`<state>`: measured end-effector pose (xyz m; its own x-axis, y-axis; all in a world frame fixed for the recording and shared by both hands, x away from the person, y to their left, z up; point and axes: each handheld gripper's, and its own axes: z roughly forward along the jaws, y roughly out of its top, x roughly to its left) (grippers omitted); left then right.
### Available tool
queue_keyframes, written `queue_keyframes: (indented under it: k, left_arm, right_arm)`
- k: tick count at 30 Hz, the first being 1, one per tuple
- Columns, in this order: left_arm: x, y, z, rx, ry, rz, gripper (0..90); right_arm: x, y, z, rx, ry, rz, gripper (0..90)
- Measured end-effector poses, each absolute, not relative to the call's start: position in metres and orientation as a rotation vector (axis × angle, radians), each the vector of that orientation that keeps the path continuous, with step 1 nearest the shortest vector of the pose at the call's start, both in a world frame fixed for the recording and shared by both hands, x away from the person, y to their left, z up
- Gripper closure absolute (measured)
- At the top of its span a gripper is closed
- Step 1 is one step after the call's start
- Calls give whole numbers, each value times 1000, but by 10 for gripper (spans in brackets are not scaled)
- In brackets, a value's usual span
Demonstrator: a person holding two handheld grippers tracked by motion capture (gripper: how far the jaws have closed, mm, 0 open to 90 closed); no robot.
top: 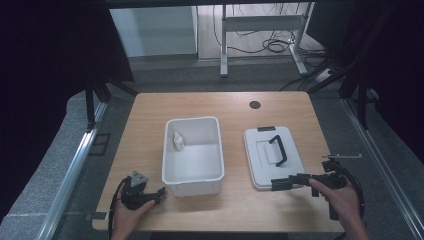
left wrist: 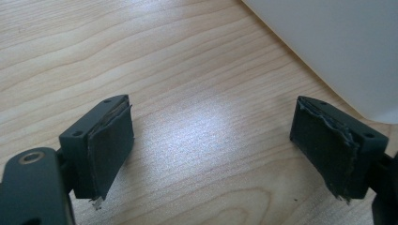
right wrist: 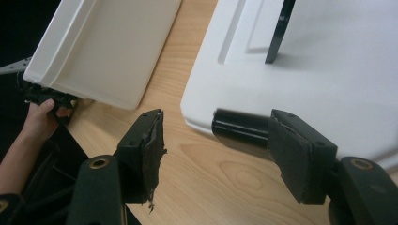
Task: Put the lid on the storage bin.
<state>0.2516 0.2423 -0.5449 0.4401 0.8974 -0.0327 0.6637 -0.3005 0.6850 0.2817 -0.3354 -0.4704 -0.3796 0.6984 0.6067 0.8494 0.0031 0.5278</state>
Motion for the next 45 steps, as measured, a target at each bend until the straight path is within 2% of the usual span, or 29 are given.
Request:
queue_keyframes:
  k: [21,45]
  left_arm:
    - [252,242,-545,2063,1306,478,138]
    - [252,242,-545,2063,1306,478,132]
  right_arm:
    - [312,-321,-425,-1647,-2188,-1252,367]
    - [352,-298,-405,-1682,-2221,-1038,367]
